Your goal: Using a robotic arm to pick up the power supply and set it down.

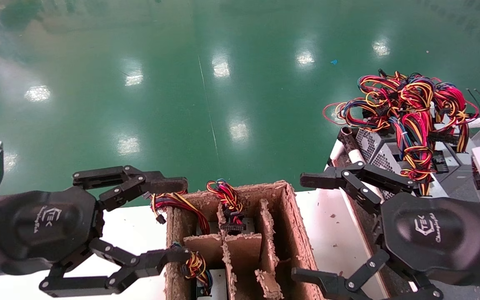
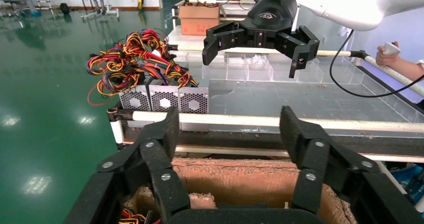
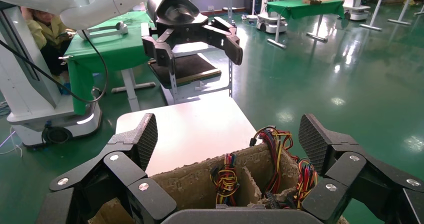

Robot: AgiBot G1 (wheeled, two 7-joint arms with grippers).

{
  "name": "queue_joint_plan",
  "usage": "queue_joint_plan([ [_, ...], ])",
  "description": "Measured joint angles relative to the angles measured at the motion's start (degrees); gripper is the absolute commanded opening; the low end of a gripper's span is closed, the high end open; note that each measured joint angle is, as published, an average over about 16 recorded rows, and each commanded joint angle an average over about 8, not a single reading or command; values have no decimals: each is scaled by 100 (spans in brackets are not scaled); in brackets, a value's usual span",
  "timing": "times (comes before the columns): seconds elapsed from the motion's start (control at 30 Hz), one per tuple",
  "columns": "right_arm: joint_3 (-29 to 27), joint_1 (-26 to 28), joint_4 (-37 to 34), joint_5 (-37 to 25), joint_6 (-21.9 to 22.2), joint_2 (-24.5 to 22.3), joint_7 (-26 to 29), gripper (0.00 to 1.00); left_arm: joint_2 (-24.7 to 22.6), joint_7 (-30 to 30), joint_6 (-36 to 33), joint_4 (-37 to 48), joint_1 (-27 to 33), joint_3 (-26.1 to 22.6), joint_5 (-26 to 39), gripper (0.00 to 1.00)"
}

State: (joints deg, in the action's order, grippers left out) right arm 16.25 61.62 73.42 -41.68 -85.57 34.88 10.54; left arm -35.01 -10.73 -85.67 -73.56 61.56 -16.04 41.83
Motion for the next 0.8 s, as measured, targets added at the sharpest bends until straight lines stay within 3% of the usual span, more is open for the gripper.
queue_joint_plan([
  [0.8, 0, 0, 0, 0, 0, 0, 0, 100, 0, 0, 0, 0, 0, 0, 0, 0],
])
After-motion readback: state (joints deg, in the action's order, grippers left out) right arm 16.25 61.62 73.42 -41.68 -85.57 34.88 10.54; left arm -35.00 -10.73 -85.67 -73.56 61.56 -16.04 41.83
